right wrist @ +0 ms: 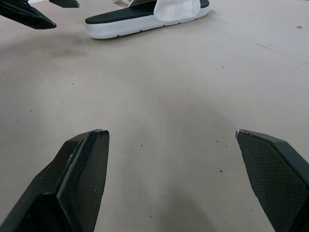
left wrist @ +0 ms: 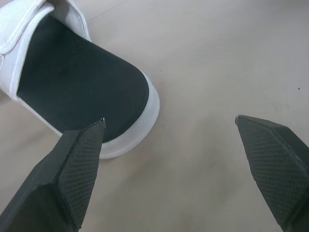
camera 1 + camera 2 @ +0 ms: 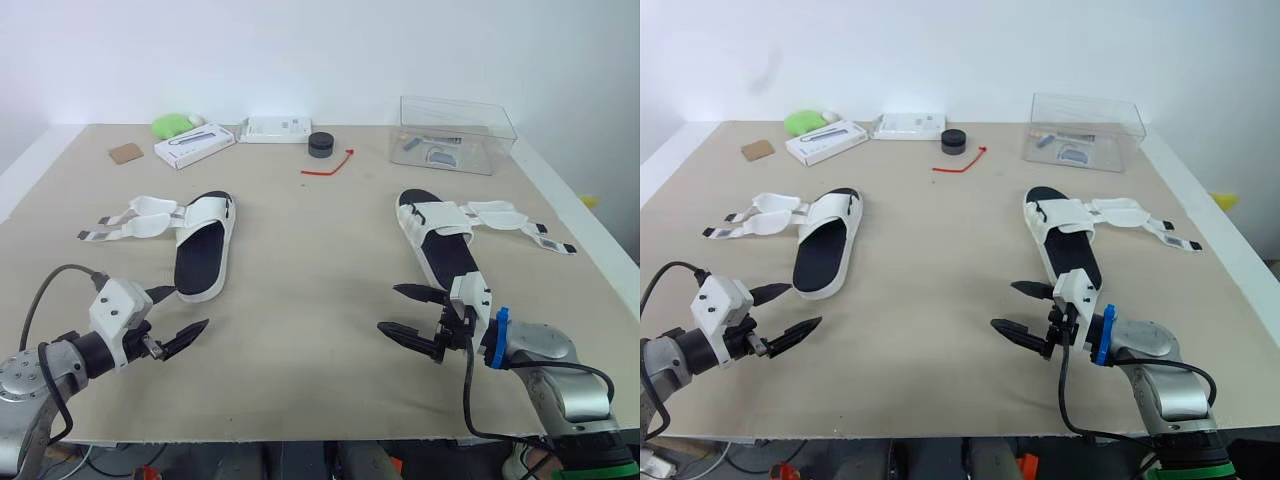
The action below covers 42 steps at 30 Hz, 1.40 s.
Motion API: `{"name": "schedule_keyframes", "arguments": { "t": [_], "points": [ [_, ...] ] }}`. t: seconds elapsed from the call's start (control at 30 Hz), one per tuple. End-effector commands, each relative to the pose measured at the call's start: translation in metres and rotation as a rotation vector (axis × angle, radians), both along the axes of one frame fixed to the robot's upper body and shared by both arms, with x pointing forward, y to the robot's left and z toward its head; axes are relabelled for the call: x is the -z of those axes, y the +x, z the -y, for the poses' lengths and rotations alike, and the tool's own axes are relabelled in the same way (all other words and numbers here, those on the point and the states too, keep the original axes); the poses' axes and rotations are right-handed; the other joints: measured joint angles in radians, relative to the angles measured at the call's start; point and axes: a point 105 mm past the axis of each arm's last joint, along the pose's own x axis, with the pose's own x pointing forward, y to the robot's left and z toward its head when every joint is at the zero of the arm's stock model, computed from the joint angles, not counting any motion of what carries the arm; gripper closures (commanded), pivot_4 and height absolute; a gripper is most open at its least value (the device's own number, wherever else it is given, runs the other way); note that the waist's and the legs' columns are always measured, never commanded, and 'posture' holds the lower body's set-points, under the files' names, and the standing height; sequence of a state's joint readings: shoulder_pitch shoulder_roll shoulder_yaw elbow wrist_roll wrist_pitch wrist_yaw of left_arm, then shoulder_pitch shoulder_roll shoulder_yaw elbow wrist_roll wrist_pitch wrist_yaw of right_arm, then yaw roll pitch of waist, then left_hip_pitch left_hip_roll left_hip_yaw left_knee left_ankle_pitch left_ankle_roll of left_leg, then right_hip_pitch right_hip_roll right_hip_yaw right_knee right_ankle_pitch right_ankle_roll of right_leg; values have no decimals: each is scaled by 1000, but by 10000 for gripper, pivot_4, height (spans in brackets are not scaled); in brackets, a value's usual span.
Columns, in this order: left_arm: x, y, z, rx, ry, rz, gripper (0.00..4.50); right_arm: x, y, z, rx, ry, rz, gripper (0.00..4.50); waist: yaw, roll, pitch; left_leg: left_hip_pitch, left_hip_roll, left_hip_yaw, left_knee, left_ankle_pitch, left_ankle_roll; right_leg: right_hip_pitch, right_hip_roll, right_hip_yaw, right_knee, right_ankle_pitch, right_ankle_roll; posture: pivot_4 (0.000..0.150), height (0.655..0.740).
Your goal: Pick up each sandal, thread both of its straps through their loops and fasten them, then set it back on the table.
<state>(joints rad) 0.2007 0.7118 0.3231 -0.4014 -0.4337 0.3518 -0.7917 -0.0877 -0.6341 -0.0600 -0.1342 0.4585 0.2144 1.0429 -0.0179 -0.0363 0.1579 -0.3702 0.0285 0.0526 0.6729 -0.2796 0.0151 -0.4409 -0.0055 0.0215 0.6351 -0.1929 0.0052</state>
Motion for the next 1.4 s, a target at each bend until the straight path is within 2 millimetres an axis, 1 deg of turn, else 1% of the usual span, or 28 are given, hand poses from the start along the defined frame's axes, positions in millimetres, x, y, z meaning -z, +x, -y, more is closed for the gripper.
{"name": "schedule_keyframes", "arguments": {
  "t": [0.03, 0.13, 0.23, 0.37, 0.53, 0.57, 0.63, 0.77, 0.87, 0.97, 1.03, 1.13, 1.23, 1.4],
  "points": [
    [-10, -5, -6, -4, 53, 44, 491, -12, 4, 4, -4, 10, 48, 0, -1, 0, 0, 0, 0, 0, 0, 0, 0, 0, 0, 0, 0, 0, 0, 1500, 7400],
    [-14, -9, -1, 30, 34, 43, 491, -12, 7, 4, -2, 19, 49, 0, -4, 0, 0, 1, 1, 1, 0, 0, 0, 0, 0, 0, 0, 0, 0, 1500, 7400],
    [-15, -8, -1, 36, 35, 44, 491, -14, 9, 5, 9, 31, 51, 0, -3, 0, 0, 0, 0, 1, 0, 0, 0, 0, 0, 0, 0, 0, 0, 1500, 7400],
    [-16, -6, 0, 41, 33, 50, 491, -14, 10, 6, 19, 33, 55, 0, -2, 0, 0, 0, 0, 1, 0, 0, 0, 0, 0, 0, 0, 0, 0, 1500, 7400],
    [-19, -1, 10, 87, 30, 62, 491, -20, 13, 8, 86, 85, 52, 0, -2, 0, 0, 0, 0, 0, 0, 0, 0, 0, 0, 0, 0, 0, 0, 1500, 7400],
    [-20, 0, 15, 106, 28, 67, 491, -22, 14, 9, 109, 102, 50, 0, -2, 0, 0, 0, 0, 0, 0, 0, 0, 0, 0, 0, 0, 0, 0, 1500, 7400],
    [-22, 0, 32, 177, 31, 79, 491, -28, 21, 12, 181, 137, 49, 0, -2, 0, 0, 0, 0, 1, 0, 0, 0, 0, 0, 0, 0, 0, 0, 1500, 7400],
    [-23, -11, 75, 377, 4, 71, 491, -43, 39, 22, 359, 179, 56, 0, -2, 0, 0, 0, 0, 1, 0, 0, -1, 0, -1, 2, 1, 1, 0, 1500, 7400],
    [-22, -17, 96, 496, -12, 53, 491, -50, 52, 31, 490, 193, 58, 0, -3, 0, 0, 0, -1, 2, 0, 0, -1, 0, 0, 5, 1, 1, 1, 1500, 7400],
    [-27, -13, 115, 567, -46, 62, 491, -54, 66, 39, 605, 213, 39, 0, -3, 0, 0, 0, -1, 1, 0, 0, -1, 0, 1, 5, 1, 1, 0, 1500, 7400],
    [-30, -10, 123, 591, -53, 75, 491, -53, 73, 40, 641, 210, 34, 0, -3, 0, 0, 0, -1, 1, 0, 0, -1, 0, 1, 5, 2, 1, 0, 1500, 7400],
    [-36, -6, 131, 615, -68, 94, 491, -43, 86, 41, 700, 158, 30, 0, -3, 0, 0, 0, -1, 1, 0, 0, -1, 0, 1, 5, 2, 1, 0, 1500, 7400],
    [-40, -4, 134, 617, -77, 100, 491, -38, 96, 44, 761, 158, 9, 0, -4, 0, 0, 0, -1, 1, 0, 0, -1, 0, 2, 6, 2, 1, 0, 1500, 7400],
    [-44, -4, 133, 603, -110, 99, 491, -36, 106, 41, 777, 145, 20, 0, -5, 0, 0, 0, 0, 1, 0, 0, -1, -1, 2, 6, 2, 1, 0, 1500, 7400]
  ]
}}
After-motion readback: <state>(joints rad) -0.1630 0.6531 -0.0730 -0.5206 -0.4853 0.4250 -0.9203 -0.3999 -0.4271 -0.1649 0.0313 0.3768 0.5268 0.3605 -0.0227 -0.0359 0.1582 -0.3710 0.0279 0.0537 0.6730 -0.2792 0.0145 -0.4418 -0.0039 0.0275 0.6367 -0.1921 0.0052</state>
